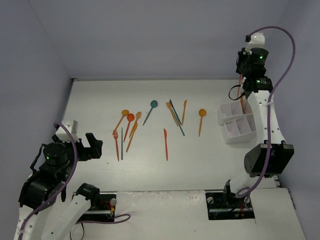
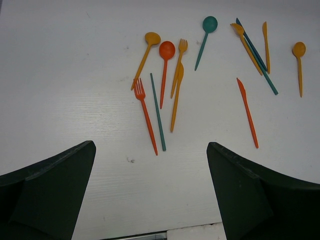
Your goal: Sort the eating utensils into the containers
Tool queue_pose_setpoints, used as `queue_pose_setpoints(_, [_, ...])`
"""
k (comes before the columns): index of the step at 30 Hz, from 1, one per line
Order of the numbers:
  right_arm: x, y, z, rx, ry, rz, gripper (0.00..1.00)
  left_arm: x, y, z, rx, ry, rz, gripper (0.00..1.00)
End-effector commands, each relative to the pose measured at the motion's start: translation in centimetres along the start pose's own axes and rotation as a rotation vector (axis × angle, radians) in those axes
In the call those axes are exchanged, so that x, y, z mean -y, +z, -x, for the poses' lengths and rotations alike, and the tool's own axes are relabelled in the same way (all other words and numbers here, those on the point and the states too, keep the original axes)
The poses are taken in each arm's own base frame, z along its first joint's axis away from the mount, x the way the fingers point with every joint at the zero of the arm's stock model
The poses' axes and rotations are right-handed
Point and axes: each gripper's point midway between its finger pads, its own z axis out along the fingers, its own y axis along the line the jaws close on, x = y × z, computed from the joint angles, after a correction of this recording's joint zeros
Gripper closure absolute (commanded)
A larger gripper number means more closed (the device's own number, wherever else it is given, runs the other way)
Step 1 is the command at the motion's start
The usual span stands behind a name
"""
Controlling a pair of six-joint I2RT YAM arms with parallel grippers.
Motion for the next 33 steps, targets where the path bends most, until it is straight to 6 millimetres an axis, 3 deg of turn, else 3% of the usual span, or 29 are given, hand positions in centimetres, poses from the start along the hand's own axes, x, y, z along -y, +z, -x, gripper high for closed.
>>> queue_pose_setpoints(1, [5.2, 0.1, 1.9, 0.097, -0.075, -0.13, 1.0, 0.6, 0.9, 1.3, 0.047, -0.019, -0.013, 0.08])
queue_pose_setpoints(3, [7.2, 0.6, 1.7, 0.11, -0.079, -0.174, 1.0, 0.6, 1.3, 0.9, 0.049, -0.019, -0.017, 0.08])
queue_pose_setpoints(9, [8.9, 2.8, -0.4, 0.111, -0.105, -0.154, 0.99, 1.0, 2.3, 0.5, 0.088, -0.012, -0.049, 0.08])
queue_pose_setpoints(16, [8.8, 4.5, -3.1, 0.105, -0.128, -0.092, 0.99, 0.7, 4.1, -0.4, 0.133, 0.008, -0.046, 0.08])
queue_pose_setpoints(33, [8.5, 7.3, -7.4, 0.159, -0.078, -0.036, 0.95, 1.3, 6.0, -1.0, 0.119, 0.032, -0.071, 0.08])
